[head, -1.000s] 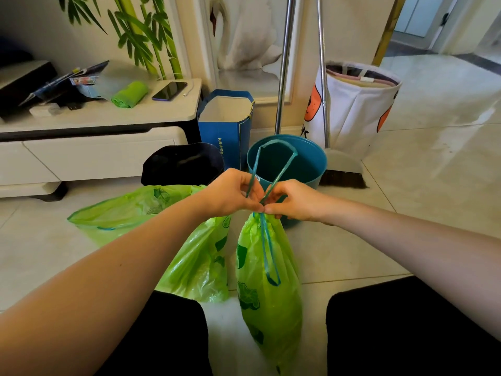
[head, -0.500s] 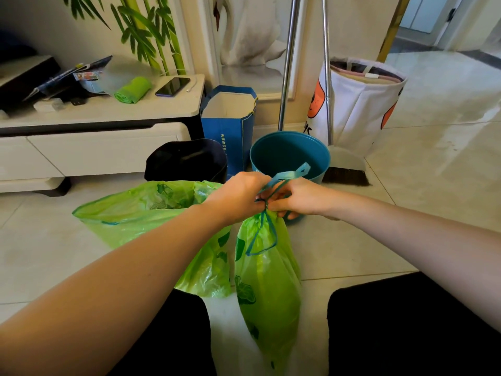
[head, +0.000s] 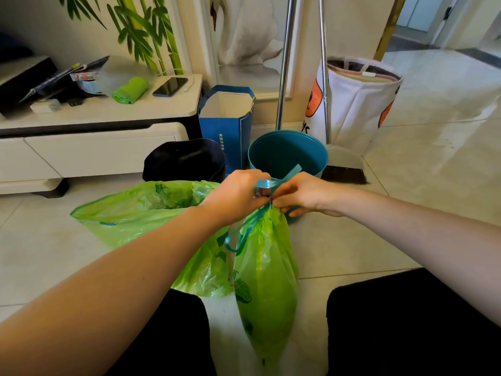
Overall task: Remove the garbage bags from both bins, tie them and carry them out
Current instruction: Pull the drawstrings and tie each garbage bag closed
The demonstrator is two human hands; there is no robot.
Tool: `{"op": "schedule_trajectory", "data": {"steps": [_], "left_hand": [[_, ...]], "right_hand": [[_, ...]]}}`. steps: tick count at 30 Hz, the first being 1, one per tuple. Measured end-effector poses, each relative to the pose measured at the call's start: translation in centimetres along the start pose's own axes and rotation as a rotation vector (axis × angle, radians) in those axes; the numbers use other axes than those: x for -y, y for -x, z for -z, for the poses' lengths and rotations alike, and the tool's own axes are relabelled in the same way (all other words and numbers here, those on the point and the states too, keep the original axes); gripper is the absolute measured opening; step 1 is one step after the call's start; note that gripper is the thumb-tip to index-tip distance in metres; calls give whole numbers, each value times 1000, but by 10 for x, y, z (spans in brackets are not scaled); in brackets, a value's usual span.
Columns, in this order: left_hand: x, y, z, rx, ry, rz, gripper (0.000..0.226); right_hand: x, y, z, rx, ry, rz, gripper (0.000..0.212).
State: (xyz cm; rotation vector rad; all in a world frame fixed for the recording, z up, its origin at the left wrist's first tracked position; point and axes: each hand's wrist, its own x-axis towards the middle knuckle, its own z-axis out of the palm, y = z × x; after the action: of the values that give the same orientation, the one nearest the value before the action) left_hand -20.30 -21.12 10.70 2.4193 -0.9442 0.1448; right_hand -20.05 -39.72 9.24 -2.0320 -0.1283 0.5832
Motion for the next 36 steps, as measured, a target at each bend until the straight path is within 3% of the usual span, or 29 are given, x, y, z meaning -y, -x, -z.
{"op": "schedule_trajectory", "data": {"steps": [4, 8, 15, 17, 20, 22, 24, 28, 32, 36], "left_hand": [[0, -2, 2, -1, -13, 53, 13], [-1, -2, 3, -16, 35, 91, 13], [-1, -4, 3, 100, 66, 152, 13], [-1, -4, 3, 109, 104, 175, 12], [-2, -5, -1, 129, 111, 164, 13], [-4, -6, -4, 136, 94, 155, 15], [-4, -7, -5, 131, 86, 159, 15], [-3, -7, -3, 140, 85, 171, 12], [3, -3, -1, 172, 67, 181, 14], [12, 0, 2, 180, 104, 254, 13]], "right_hand": [[4, -2, 2, -52, -3, 17, 7], [8, -7, -7, -61, -24, -44, 15], [15, -3, -4, 123, 26, -200, 25], [18, 1, 1, 181, 136, -190, 25], [23, 4, 9, 218, 522, -98, 31], [25, 6, 11, 162, 796, -21, 32], [24, 8, 13, -8, 1019, 62, 32], [18, 5, 21, -298, 1233, 180, 21], [7, 2, 41, -364, 1193, 127, 15], [0, 6, 58, -110, 745, 30, 15]]}}
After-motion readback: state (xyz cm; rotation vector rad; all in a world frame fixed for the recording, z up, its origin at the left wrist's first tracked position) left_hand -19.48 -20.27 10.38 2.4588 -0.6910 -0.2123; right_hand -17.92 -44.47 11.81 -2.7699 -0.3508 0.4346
